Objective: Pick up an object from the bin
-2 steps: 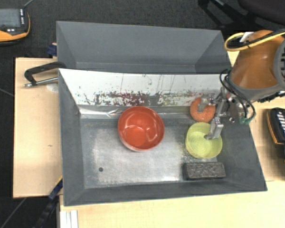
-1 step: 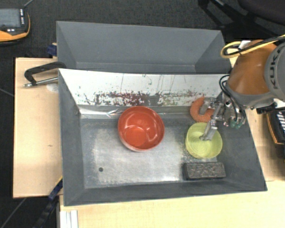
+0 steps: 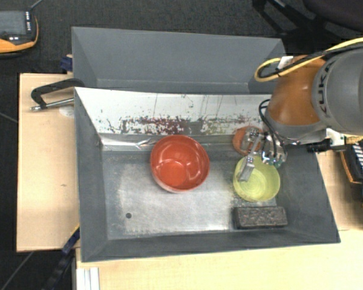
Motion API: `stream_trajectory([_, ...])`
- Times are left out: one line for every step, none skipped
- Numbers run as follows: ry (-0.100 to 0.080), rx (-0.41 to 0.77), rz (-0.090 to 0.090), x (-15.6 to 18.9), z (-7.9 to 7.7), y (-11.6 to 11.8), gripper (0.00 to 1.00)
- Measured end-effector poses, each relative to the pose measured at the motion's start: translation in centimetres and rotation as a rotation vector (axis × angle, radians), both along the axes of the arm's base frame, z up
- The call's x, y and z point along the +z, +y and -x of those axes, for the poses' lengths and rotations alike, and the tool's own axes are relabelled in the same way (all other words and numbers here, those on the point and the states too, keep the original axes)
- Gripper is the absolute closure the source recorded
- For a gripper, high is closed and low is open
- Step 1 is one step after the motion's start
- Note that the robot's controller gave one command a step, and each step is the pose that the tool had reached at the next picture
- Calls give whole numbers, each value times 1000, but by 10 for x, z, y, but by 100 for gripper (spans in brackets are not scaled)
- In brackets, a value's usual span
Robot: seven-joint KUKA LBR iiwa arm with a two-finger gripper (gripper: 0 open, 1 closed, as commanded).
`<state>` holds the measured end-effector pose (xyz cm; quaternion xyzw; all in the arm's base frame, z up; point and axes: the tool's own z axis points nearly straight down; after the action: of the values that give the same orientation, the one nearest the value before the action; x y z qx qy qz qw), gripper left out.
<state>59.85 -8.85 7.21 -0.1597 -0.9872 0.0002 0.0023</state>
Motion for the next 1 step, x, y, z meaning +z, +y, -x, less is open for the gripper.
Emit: stream_trajectory([5,231,3,0,-1,12,0])
